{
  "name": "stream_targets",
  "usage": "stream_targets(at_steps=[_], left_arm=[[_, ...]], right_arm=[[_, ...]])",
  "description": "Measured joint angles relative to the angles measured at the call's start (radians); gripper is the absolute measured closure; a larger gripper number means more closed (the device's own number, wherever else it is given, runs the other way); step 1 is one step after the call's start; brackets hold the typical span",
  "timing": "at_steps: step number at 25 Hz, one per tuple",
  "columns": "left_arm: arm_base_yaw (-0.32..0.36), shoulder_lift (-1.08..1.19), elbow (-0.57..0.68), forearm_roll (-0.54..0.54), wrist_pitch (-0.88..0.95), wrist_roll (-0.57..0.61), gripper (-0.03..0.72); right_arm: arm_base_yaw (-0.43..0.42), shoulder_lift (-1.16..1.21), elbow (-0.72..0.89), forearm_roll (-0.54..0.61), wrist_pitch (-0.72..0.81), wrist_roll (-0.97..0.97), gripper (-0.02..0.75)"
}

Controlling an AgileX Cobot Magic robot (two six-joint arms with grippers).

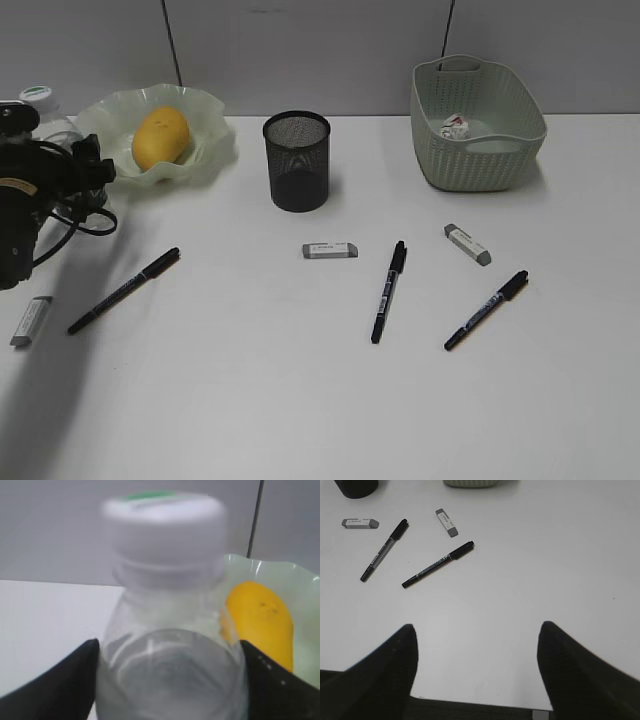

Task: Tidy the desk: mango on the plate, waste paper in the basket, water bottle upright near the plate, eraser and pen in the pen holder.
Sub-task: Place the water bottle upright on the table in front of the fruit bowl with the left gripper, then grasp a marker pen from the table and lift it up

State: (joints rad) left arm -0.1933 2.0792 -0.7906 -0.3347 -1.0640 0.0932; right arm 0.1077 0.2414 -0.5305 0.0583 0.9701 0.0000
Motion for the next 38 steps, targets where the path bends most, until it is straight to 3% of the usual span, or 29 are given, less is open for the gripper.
stream_targets(at_steps=[7,15,18,25,34,38], left_arm=[[-0.004,-0.005,0.006,-0.001,0.043,0.000,0.043],[-0.010,-0.083,0.152,0.000,0.058,0.000,0.042],[-0.010,-0.160,0.202,0.000,0.145,0.000,0.042],[-0.010,-0.456,0.169,0.057,0.742,0.000,0.049],[-0.010,-0.642,-0.090,0.171,1.718,0.000,0.083],[-0.010,-0.679,-0.149,0.218,2.004,0.000,0.114]], right_arm=[[0.000,0.000,0.000,0.000,-0.001,0.000,0.153],[0.000,0.000,0.000,0.000,-0.001,0.000,0.153],[0.000,0.000,0.000,0.000,-0.002,0.000,0.153],[0.000,0.000,0.000,0.000,-0.004,0.000,0.153],[0.000,0.000,0.000,0.000,-0.005,0.000,0.153],[0.000,0.000,0.000,0.000,-0.005,0.000,0.154]])
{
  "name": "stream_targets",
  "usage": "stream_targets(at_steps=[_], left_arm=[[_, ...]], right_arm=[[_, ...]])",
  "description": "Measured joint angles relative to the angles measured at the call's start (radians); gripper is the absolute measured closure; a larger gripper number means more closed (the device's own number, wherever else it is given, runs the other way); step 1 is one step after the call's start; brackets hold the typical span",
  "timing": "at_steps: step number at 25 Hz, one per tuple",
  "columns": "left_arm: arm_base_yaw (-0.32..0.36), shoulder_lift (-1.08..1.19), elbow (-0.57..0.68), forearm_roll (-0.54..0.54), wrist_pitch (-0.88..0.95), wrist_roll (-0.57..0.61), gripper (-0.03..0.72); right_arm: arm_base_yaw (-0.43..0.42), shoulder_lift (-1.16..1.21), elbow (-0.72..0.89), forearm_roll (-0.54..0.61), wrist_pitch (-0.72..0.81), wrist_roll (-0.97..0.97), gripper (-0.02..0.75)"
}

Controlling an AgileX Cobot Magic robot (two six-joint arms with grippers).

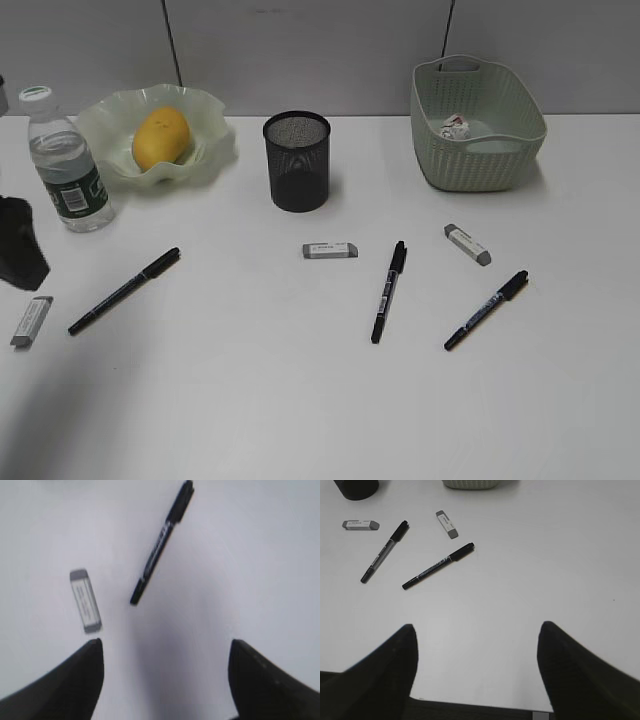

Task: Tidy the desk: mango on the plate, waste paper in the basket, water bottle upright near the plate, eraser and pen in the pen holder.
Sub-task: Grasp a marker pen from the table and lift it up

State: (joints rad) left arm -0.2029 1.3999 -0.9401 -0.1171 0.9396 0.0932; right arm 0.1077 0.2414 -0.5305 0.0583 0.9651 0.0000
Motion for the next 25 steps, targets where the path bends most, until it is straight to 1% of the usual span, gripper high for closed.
stream_targets(at_steps=[2,4,10,18,25], left_arm=[[0.000,-0.032,0.001,0.033,0.073,0.000,0.126],[0.000,-0.071,0.018,0.055,0.109,0.000,0.132],[0.000,-0.291,0.169,0.054,0.091,0.000,0.135],[0.000,-0.772,0.300,0.053,0.036,0.000,0.136],[0.000,-1.116,0.360,0.052,0.080,-0.018,0.137]], right_arm=[[0.000,0.000,0.000,0.000,0.000,0.000,0.153],[0.000,0.000,0.000,0.000,0.000,0.000,0.153],[0.000,0.000,0.000,0.000,0.000,0.000,0.153],[0.000,0.000,0.000,0.000,-0.001,0.000,0.153],[0.000,0.000,0.000,0.000,-0.002,0.000,0.153]])
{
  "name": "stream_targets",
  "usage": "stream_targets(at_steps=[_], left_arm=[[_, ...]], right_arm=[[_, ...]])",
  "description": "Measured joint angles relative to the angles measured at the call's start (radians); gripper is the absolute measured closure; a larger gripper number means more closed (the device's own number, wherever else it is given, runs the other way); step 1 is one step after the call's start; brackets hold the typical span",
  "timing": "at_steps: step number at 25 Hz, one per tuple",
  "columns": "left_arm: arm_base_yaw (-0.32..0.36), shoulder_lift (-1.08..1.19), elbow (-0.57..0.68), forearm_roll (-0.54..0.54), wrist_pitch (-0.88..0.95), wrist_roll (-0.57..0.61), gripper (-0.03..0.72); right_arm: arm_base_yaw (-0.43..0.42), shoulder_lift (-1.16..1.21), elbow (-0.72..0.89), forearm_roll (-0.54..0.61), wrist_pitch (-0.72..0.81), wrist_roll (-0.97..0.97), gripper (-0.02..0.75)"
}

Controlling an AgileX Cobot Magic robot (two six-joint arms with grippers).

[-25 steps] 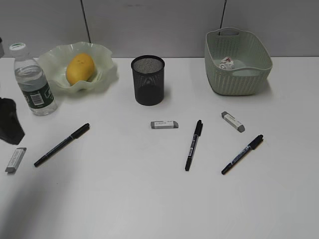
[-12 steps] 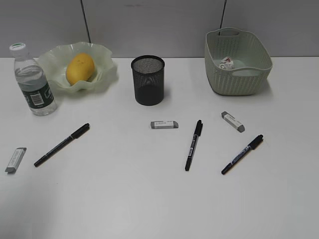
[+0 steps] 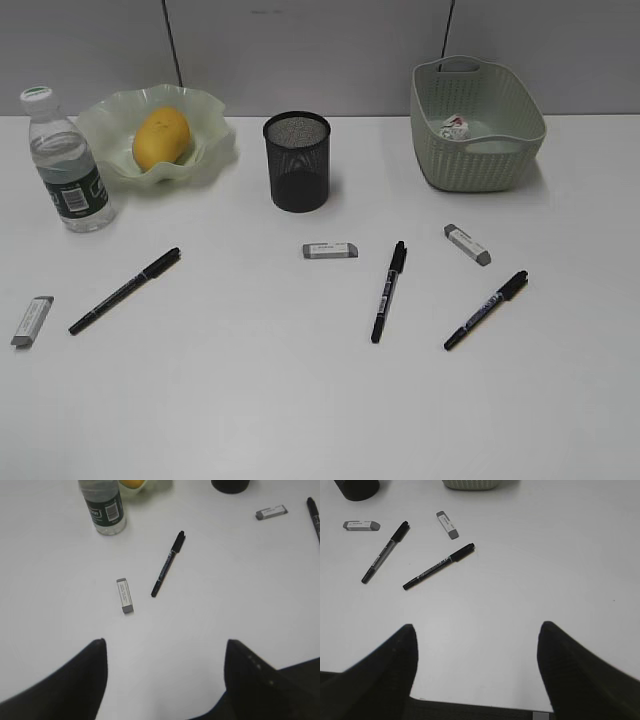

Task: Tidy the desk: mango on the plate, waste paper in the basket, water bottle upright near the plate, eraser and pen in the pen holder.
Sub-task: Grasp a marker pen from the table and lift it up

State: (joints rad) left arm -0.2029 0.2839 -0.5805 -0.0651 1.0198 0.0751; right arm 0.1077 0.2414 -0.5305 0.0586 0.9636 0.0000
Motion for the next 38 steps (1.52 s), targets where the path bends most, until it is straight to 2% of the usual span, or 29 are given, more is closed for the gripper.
stream_targets(at_steps=[5,12,20,28,32,38], left_arm=[[0.000,-0.133,0.022,0.001,0.041,-0.006,0.137],[0.000,-0.165,0.050,0.001,0.052,-0.007,0.155],[0.000,-0.165,0.050,0.001,0.052,-0.008,0.169],[0.000,-0.165,0.050,0.001,0.050,-0.008,0.172],[0.000,-0.165,0.050,0.001,0.049,-0.008,0.173],[0.000,-0.165,0.050,0.001,0.049,-0.008,0.174]], right_arm=[[0.000,0.000,0.000,0.000,-0.004,0.000,0.153],[0.000,0.063,-0.001,0.001,-0.061,0.008,0.153],[0.000,0.481,-0.011,0.002,-0.265,0.109,0.153],[0.000,0.980,-0.223,0.047,-0.254,0.213,0.158],[0.001,1.181,-0.337,0.051,-0.237,0.287,0.188],[0.058,1.408,-0.451,0.044,-0.208,0.411,0.197]])
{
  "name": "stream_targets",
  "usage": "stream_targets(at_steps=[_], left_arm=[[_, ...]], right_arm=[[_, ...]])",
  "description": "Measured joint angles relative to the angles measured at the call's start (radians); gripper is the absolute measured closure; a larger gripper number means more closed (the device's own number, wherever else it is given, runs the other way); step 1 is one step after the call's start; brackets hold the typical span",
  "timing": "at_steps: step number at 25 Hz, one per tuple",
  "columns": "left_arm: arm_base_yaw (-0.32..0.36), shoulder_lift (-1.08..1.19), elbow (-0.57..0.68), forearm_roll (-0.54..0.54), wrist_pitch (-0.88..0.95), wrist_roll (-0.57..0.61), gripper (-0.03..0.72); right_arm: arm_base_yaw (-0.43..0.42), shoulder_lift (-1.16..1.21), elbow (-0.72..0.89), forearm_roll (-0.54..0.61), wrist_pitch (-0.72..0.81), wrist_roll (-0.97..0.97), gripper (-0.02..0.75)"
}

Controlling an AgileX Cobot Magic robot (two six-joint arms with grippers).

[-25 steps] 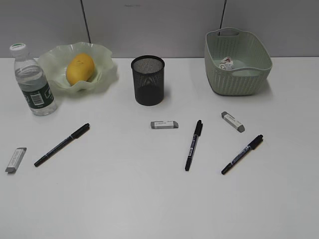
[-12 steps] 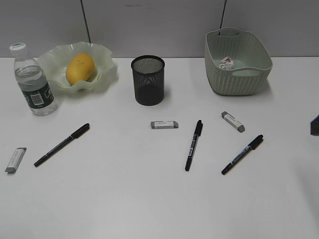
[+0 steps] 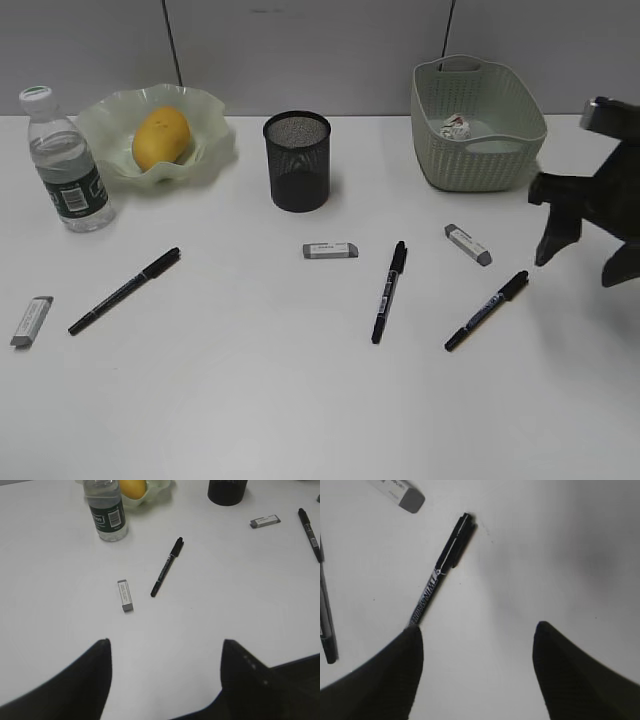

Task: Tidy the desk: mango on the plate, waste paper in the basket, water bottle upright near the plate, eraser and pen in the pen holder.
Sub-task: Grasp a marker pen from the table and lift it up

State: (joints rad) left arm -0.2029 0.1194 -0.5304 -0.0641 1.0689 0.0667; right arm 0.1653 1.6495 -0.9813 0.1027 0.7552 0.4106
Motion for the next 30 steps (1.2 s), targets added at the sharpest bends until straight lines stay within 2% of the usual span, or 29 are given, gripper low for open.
stream_targets(at_steps=[8,16,22,30], left_arm=[[0.000,0.000,0.000,0.000,0.000,0.000,0.181],[0.000,0.000,0.000,0.000,0.000,0.000,0.186],[0.000,0.000,0.000,0.000,0.000,0.000,0.188],[0.000,0.000,0.000,0.001,0.000,0.000,0.188]], right_arm=[[0.088,0.194,-0.134,-0.044,-0.002,0.211,0.203],[0.090,0.294,-0.184,-0.094,0.002,0.346,0.219],[0.090,0.360,-0.184,-0.103,-0.007,0.371,0.231],[0.090,0.412,-0.211,-0.112,-0.032,0.396,0.288]])
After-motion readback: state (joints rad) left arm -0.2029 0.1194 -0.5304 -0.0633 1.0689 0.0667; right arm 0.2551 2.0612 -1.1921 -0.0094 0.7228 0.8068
